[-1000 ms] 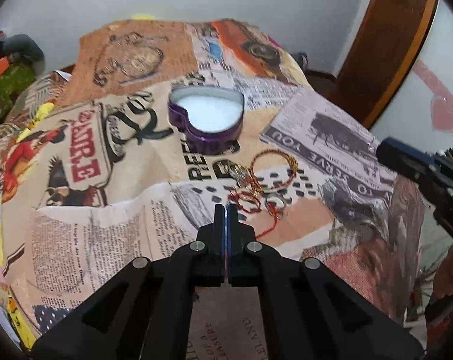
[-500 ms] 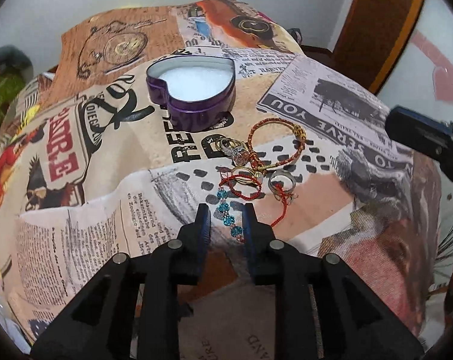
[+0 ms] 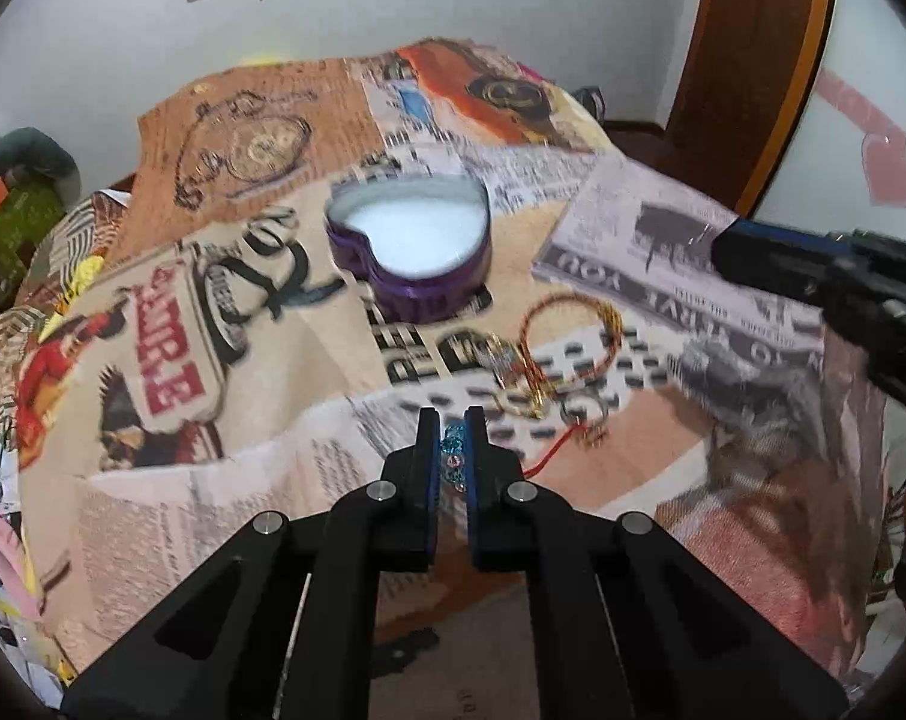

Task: Organize jewelry

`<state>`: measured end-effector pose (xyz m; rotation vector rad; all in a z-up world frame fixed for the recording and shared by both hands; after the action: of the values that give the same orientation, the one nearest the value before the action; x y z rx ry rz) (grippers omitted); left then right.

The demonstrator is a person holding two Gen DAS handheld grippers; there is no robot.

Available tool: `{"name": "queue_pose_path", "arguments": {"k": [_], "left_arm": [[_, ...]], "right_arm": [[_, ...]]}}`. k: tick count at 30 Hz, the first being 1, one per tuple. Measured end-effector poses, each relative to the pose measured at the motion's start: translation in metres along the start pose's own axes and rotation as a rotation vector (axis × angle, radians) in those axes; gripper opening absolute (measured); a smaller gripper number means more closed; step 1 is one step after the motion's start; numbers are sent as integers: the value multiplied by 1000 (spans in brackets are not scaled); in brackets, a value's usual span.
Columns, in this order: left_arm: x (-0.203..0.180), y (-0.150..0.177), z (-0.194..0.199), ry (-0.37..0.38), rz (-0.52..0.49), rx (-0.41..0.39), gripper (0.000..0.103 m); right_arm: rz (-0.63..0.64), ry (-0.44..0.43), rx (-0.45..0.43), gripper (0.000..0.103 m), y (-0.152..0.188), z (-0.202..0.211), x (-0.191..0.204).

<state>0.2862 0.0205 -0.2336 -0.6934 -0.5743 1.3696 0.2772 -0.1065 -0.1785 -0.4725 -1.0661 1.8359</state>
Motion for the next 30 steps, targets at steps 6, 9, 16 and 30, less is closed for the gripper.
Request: {"name": "queue_pose_path", "arguments": {"k": [6, 9, 16, 30], "left_arm": [[18, -26, 14, -25, 20, -83, 6], [26, -38, 16, -39, 30, -108, 6], [37, -68, 24, -52, 41, -175, 6], [41, -121, 26, -39, 30, -282, 6]], "right_arm": [[19, 3, -30, 10, -17, -4, 5], [26, 2, -51, 10, -29, -6, 6], [41, 1, -85, 10, -46, -14, 11], [51, -21, -90, 10, -63, -46, 18]]}}
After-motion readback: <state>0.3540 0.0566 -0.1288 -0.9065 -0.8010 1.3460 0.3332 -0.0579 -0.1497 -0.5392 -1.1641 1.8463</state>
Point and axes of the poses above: each gripper's, at about its wrist camera, not at the fingertips, and z roughly against the way its jaws point, x to its left, y to its underside, the point moved 1 cm from there along -z, roughly the way its jaws point, and after that the axes turned 11 degrees about -x, right-handed, at the moved point
